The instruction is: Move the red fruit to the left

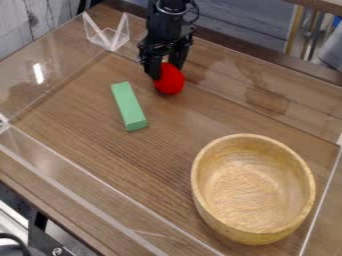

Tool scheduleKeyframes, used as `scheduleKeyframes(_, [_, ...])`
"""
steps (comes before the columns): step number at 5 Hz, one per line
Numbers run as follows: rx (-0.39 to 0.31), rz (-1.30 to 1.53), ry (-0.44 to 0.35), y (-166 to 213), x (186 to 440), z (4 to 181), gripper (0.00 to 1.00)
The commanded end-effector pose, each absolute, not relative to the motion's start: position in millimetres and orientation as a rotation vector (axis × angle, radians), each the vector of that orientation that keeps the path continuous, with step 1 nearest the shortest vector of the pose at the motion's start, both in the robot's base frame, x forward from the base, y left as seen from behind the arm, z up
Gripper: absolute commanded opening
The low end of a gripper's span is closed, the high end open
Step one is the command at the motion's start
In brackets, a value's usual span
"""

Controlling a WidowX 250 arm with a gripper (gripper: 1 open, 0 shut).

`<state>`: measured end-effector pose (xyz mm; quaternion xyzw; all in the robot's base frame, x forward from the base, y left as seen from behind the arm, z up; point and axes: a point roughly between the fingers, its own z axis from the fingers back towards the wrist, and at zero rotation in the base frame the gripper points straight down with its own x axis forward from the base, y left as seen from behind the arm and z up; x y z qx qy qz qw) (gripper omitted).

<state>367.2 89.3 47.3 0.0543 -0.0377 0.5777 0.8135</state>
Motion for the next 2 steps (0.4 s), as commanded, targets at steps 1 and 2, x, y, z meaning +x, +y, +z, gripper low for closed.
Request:
scheduleKeyframes(1, [0.036, 1.202, -0.120, 96.2, 371.1, 83.7, 0.00])
scheduleKeyframes(2, [-0.026, 1.173, -0.119, 105.0, 370.7, 106.8, 0.00])
